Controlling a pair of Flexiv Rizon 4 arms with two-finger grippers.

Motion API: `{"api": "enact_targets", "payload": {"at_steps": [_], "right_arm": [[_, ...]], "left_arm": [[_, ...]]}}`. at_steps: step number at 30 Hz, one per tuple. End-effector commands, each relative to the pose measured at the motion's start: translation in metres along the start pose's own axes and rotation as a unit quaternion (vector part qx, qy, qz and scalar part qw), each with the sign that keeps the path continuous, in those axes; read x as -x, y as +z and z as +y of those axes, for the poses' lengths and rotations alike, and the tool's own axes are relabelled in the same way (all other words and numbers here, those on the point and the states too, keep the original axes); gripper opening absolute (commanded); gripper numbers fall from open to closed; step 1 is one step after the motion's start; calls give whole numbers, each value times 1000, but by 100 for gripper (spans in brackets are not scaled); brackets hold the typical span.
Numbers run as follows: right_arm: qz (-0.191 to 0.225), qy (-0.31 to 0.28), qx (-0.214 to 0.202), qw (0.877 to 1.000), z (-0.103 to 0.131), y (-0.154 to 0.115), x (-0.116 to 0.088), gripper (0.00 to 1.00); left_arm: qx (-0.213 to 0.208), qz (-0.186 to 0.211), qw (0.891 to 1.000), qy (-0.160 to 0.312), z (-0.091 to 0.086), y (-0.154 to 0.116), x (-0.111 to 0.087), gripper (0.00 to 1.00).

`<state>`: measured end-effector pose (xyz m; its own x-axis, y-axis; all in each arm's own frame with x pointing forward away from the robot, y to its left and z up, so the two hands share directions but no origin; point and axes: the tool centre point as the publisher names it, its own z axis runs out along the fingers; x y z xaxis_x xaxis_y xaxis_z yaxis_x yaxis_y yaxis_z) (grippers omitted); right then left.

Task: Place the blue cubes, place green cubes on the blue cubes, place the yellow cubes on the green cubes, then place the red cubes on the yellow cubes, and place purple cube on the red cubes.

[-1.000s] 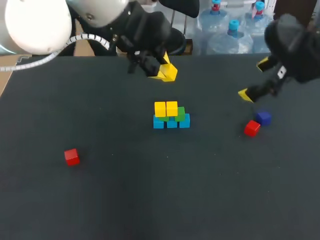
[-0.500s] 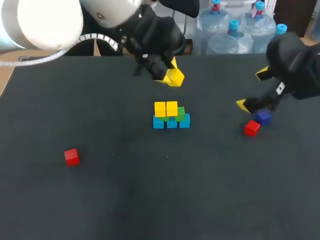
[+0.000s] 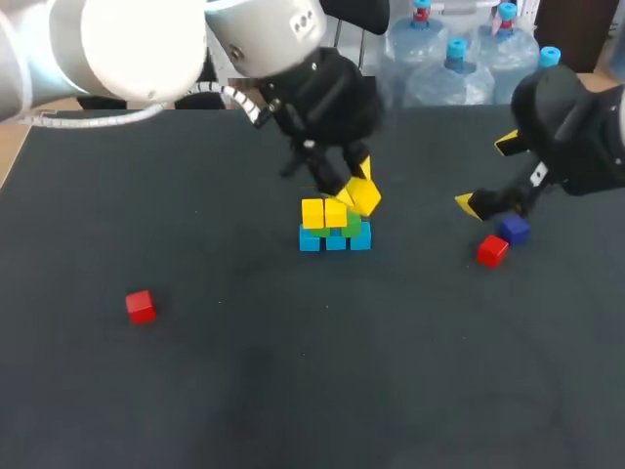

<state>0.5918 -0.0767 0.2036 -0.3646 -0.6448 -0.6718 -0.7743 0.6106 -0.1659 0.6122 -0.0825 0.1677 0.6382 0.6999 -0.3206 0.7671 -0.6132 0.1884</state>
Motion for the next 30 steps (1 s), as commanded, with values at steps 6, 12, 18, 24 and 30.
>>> {"api": "enact_targets", "payload": {"at_steps": [6, 12, 18, 24, 30], "right_arm": [[-5, 1, -46, 999, 3, 2, -2, 100], [-5, 1, -46, 999, 3, 2, -2, 100], [-5, 1, -46, 999, 3, 2, -2, 100], [-5, 1, -46, 999, 3, 2, -2, 100], [-5, 1, -46, 999, 3, 2, -2, 100]], "left_arm": [[-21, 6, 1000, 19, -19, 25, 12, 0], [-19, 30, 999, 33, -25, 58, 16, 0], [-15, 36, 998, 43, -20, 81, 22, 0], [-15, 37, 998, 51, -17, 96, 24, 0], [-9, 41, 998, 48, -14, 114, 19, 0]]}}
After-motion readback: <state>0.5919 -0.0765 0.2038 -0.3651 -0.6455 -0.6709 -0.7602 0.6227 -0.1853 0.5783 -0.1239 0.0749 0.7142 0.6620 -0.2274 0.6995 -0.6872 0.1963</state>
